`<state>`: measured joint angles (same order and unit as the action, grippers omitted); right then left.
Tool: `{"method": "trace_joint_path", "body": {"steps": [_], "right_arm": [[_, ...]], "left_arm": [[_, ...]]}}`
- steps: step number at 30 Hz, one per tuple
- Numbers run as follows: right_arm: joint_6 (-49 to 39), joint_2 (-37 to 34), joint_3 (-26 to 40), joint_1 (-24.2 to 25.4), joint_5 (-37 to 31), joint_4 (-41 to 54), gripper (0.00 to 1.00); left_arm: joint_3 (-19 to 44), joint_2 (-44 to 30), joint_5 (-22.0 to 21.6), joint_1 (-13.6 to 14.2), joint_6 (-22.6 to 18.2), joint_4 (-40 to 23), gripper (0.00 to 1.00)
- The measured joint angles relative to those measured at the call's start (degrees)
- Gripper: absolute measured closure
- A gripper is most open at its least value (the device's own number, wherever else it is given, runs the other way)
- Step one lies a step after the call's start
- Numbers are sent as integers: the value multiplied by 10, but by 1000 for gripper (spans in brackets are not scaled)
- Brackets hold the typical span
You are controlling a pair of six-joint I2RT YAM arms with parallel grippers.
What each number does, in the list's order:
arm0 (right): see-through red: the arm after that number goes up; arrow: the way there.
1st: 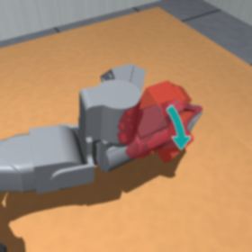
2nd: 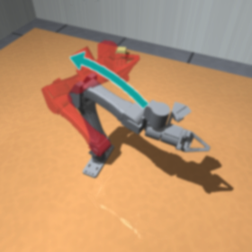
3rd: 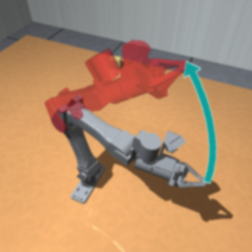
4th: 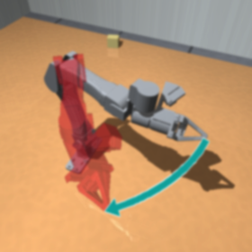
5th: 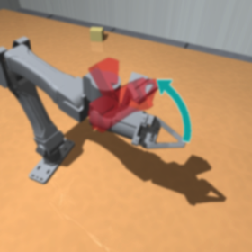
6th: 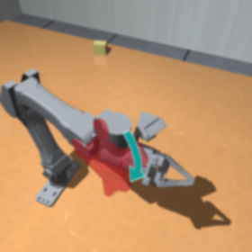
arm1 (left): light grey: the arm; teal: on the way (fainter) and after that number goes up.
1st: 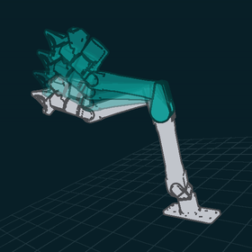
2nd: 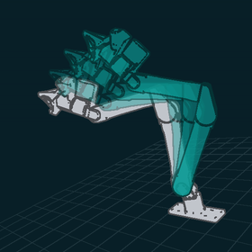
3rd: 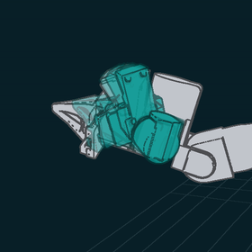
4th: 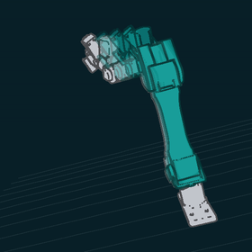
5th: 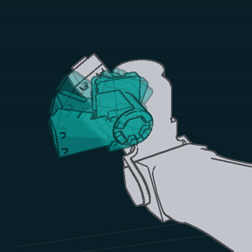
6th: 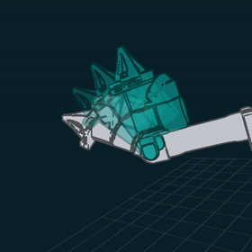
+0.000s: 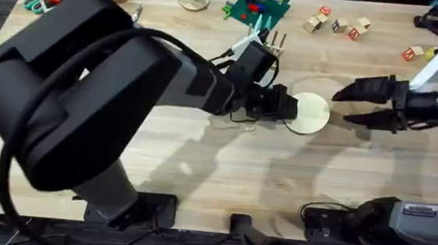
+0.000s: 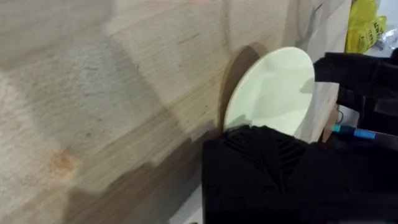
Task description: Pick up the plates from the table one by one and place each into a slot on the dish rack.
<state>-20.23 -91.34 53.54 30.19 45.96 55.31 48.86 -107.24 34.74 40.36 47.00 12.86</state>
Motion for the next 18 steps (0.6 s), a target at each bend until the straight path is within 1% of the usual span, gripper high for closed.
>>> {"method": "trace_joint_path", "body": {"steps": [3,6,14,15,18], "right_arm": [[-14,-16,0,-22,10,-6,6],[-27,-26,0,-55,17,-16,6],[-39,-27,0,-129,15,-40,6],[-39,-27,0,-146,13,-40,6],[-39,-27,0,-155,7,-42,7]], "left_arm": [[0,0,0,0,0,0,959],[0,0,0,0,0,0,959],[0,0,0,0,0,0,959],[0,0,0,0,0,0,959],[0,0,0,0,0,0,959]]}}
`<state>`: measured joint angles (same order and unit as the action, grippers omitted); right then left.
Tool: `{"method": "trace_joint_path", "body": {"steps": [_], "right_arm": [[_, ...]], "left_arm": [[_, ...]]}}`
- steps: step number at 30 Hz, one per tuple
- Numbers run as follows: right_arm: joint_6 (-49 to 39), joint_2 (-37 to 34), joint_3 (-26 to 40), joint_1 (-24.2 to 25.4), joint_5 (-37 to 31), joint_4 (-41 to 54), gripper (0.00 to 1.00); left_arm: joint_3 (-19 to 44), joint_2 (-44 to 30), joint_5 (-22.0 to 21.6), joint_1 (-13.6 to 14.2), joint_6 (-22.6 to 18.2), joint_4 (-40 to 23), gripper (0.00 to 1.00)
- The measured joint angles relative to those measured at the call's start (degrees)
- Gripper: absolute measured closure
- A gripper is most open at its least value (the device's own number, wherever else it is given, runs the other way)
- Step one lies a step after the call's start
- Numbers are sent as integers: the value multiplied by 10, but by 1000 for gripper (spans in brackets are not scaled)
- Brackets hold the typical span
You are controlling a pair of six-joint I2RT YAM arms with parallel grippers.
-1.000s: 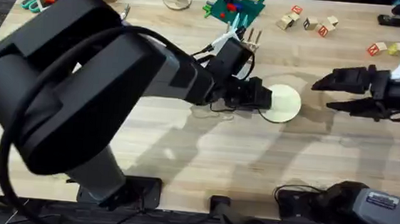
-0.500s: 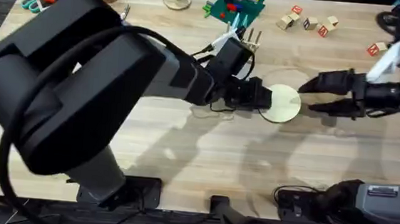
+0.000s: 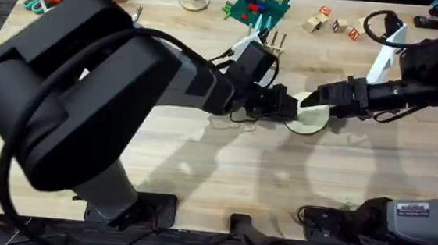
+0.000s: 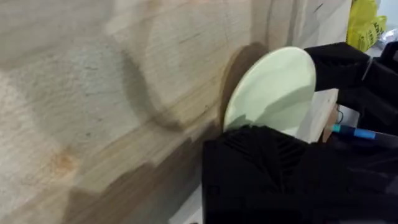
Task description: Pick up the plates from the table one by one and place each into a slot on the dish rack.
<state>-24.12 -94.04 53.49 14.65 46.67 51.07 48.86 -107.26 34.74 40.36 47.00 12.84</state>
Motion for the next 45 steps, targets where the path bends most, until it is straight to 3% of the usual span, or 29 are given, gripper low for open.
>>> {"method": "trace_joint_path", "body": {"steps": [10,13,24,26,27,28,45], "right_arm": [[1,0,0,-4,-20,2,7],[1,0,0,-4,-21,2,63],[0,0,0,-2,-51,2,614],[0,0,0,0,-60,2,777],[1,0,0,1,-66,1,911],[2,0,0,4,-63,4,952],[2,0,0,5,-52,4,973]], "left_arm": [[0,0,0,0,0,0,959],[0,0,0,0,0,0,959],[0,0,5,-2,0,-1,958],[0,0,8,-3,0,-2,958],[0,0,13,-5,0,-2,958],[0,1,15,-6,0,-2,958],[-1,6,16,-7,-3,-8,959]]}}
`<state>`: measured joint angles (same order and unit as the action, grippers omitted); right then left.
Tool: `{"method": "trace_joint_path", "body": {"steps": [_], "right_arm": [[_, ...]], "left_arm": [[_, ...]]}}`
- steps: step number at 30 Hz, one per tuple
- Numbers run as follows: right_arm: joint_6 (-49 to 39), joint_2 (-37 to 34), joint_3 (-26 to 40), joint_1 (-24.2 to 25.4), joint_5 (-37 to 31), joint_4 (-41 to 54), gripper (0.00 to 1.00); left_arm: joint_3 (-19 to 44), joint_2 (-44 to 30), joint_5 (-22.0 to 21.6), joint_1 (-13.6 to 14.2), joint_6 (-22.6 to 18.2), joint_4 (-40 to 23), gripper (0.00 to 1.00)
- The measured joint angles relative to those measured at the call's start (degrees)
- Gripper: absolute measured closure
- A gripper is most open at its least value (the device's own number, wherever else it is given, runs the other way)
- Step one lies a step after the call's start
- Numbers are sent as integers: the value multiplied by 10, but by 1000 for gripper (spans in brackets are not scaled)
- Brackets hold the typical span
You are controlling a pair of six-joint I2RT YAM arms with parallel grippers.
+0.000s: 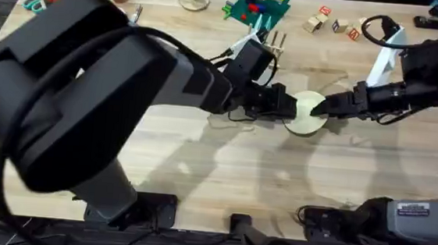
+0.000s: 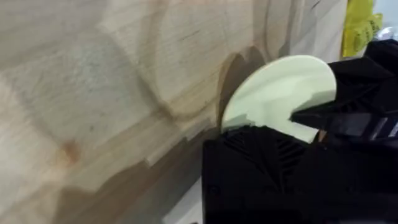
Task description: Pick up the plates from the table one by one and place each into a slot on the dish rack.
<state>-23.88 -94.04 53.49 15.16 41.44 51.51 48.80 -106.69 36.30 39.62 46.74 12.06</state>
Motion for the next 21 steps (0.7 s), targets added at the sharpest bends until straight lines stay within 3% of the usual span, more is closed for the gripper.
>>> {"method": "trace_joint_path", "body": {"steps": [7,12,21], "right_arm": [[12,0,5,-11,-3,25,970],[32,4,54,-11,-19,58,970],[135,65,188,-51,-152,144,970]], "left_arm": [[-9,70,-73,10,-30,-129,959],[-13,158,-137,10,-58,-213,959],[-13,342,-272,10,-130,-370,959]]}}
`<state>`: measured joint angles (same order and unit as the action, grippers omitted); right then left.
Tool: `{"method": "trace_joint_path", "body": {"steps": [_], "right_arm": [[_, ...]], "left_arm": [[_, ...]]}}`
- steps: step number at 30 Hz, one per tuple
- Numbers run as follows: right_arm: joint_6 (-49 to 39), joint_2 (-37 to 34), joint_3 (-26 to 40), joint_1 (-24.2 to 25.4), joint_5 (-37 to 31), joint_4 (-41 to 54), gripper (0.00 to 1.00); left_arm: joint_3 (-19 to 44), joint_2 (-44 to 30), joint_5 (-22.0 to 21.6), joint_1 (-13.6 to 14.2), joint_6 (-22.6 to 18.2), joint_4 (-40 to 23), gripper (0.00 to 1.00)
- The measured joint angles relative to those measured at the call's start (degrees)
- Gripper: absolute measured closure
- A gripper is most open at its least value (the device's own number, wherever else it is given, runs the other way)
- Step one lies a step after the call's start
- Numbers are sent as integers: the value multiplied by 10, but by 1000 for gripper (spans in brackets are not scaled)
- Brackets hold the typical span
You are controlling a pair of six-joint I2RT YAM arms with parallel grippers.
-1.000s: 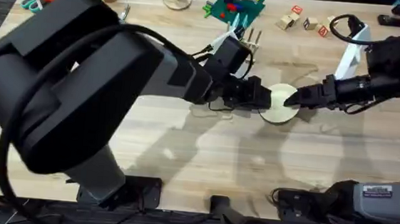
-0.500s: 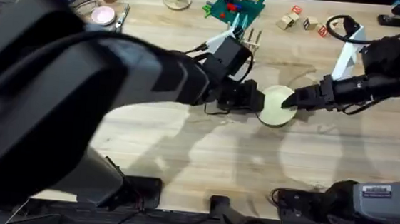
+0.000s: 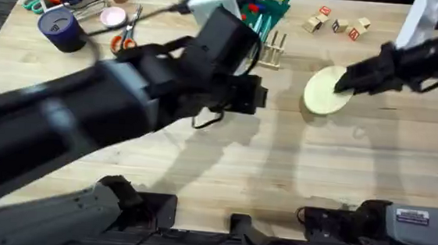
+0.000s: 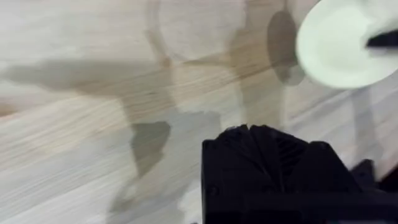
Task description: Pick up the plates from the table one by one and place each into a slot on the dish rack.
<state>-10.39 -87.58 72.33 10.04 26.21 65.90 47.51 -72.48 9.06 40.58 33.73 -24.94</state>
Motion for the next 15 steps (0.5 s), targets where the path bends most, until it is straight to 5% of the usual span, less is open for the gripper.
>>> {"method": "trace_joint_path", "body": {"steps": [8,15], "right_arm": [[99,6,126,-110,-130,30,971],[191,6,199,-215,-224,56,971]], "left_arm": [[1,130,-110,0,-83,-136,961],[60,167,-184,0,-147,-276,961]]}}
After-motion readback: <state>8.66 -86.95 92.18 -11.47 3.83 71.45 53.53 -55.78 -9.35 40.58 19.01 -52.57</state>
